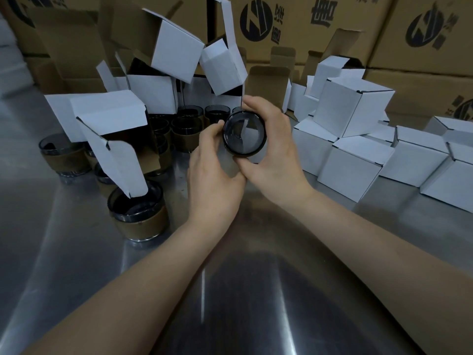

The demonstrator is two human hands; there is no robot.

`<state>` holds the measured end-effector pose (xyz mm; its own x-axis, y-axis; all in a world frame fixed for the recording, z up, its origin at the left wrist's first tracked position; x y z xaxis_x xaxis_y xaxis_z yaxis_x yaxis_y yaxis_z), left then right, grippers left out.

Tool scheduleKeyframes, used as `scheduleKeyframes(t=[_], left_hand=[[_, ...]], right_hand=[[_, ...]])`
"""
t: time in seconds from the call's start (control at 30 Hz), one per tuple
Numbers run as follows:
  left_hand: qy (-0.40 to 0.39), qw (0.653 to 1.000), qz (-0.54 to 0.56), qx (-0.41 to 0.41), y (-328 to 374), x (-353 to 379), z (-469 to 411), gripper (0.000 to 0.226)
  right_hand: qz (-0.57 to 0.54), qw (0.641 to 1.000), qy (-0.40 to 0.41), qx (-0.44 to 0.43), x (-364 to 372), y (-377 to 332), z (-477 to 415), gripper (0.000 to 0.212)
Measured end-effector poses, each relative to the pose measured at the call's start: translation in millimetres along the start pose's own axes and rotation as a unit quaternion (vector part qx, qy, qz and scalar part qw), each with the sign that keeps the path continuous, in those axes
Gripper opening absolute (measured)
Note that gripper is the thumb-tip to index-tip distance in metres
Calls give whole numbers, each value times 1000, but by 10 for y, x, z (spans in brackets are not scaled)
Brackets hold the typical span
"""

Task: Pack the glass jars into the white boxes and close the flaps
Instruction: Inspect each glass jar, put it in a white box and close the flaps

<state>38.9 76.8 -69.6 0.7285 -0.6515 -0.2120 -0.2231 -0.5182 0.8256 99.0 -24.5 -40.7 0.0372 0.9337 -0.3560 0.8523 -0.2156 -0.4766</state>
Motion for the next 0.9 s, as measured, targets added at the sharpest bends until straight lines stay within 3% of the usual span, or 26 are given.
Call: scheduleKeyframes(t=[0.2,0.4,0.5,0.63,0.77,0.9], left_hand=[[-8,1000,9,3,12,42,36,71],[40,996,58,-50,34,13,41,49],[42,988,122,-91,37,14,42,31],[38,962,229,-143,43,21,42,14],[-6,920,321,-222,4,71,57,17],[-51,879,387,-273,-46,120,56,23]], right_hand=[[-74,987,-13,144,26,156,-23,92],[-208,943,28,260,42,279,-27,54],[-231,941,30,243,33,237,-18,46],[-227,949,22,217,22,188,-6,54],[-174,967,13,184,-11,189,-19,63],[-170,970,6,171,-1,169,-29,42]])
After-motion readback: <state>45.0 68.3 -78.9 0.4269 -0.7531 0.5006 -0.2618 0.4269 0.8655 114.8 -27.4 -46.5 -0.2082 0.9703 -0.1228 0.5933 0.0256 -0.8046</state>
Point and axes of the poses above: each hand's wrist, its own z-axis away from the middle knuckle, its own x-axis out of the palm, y = z × x, the point moved 4 cm from there along -z, towards the middle knuckle, and after that the axes turned 5 degrees about y, right-handed, at the moved point
